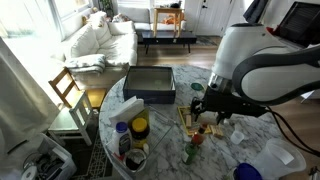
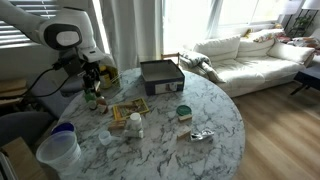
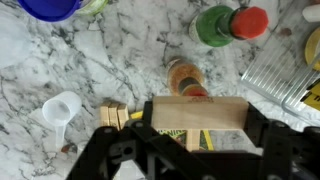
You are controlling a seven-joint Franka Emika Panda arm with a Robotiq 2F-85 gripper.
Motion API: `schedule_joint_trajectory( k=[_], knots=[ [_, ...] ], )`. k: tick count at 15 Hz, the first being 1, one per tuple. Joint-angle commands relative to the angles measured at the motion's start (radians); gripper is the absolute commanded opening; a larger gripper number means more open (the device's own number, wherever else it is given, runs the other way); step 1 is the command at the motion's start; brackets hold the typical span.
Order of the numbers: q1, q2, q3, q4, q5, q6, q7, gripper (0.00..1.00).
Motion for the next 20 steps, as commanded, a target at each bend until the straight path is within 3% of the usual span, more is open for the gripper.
schedule_joint_trajectory(
  k=[1,20],
  knots=[
    [-0.018,-0.026,0.017,-0.041,-0.041,0.024,0.008,0.59],
    [-0.017,-0.057,0.035,-0.073,-0.033,0.038,0.019,0.59]
  ],
)
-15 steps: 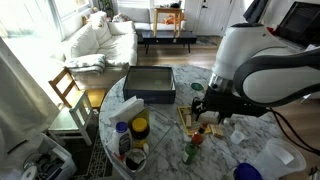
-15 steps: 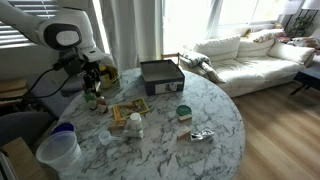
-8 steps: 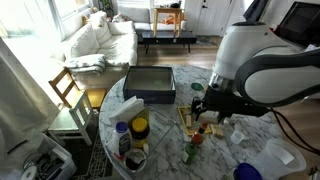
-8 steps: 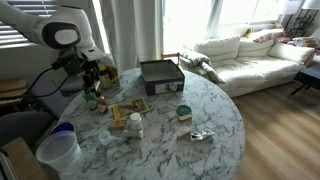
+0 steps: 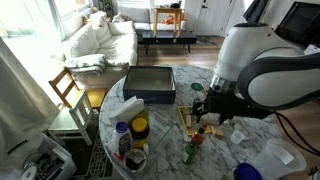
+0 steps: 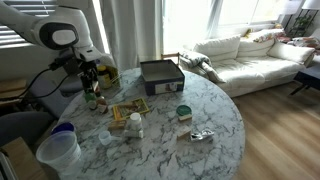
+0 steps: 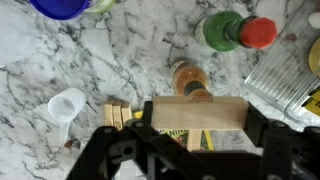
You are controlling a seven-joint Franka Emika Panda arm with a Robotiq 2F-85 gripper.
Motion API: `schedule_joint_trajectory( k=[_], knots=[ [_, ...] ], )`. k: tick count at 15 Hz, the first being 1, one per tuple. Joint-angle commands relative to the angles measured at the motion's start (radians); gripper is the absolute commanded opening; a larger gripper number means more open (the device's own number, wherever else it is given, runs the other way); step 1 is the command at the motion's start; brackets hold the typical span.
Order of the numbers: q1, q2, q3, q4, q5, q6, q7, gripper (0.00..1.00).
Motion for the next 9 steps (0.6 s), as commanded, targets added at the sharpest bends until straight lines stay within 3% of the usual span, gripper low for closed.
schedule_joint_trajectory(
  k=[1,9],
  knots=[
    [-0.013,-0.026,0.018,-0.049,-0.002,0.047,0.022,0.59],
    [-0.019,-0.019,0.021,-0.061,-0.022,0.109,0.040,0.59]
  ],
)
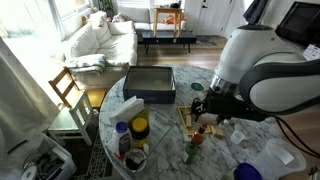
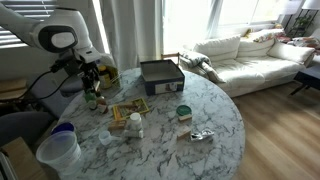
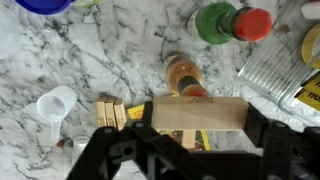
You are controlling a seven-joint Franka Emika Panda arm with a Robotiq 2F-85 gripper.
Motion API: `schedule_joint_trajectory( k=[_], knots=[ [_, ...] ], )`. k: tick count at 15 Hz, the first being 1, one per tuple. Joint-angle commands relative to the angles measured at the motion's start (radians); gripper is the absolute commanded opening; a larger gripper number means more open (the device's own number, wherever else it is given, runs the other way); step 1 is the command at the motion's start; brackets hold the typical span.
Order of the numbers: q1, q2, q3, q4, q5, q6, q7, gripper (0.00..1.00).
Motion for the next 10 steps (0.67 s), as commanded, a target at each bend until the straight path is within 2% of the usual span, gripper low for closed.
schedule_joint_trajectory(
  k=[1,5,6,7,10],
  knots=[
    [-0.015,-0.017,0.016,-0.033,-0.019,0.028,0.019,0.59],
    [-0.013,-0.019,0.018,-0.032,-0.016,0.018,0.010,0.59],
    [-0.013,-0.020,0.018,-0.032,-0.018,0.018,0.012,0.82],
    [-0.013,-0.020,0.018,-0.030,-0.017,0.016,0.009,0.96],
    [-0.014,-0.022,0.018,-0.031,-0.023,0.017,0.010,1.00]
  ],
)
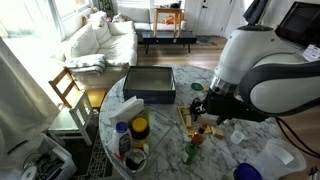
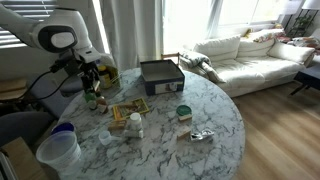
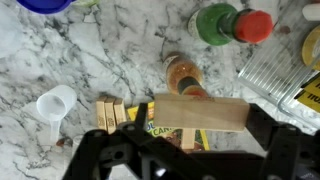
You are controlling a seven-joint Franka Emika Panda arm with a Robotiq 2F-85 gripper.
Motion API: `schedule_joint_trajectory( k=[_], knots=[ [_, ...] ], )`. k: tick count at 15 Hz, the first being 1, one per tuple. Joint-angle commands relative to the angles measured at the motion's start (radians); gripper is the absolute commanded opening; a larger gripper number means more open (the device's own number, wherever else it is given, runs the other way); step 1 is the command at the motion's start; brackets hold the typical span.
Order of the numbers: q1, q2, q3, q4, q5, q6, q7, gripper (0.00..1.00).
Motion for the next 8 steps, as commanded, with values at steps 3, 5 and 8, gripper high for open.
schedule_joint_trajectory(
  k=[3,5,8],
  knots=[
    [-0.015,-0.021,0.014,-0.029,-0.023,0.017,0.011,1.00],
    [-0.017,-0.023,0.014,-0.025,-0.030,0.011,0.011,1.00],
    [-0.027,-0.032,0.005,0.003,-0.034,-0.033,-0.008,1.00]
  ],
)
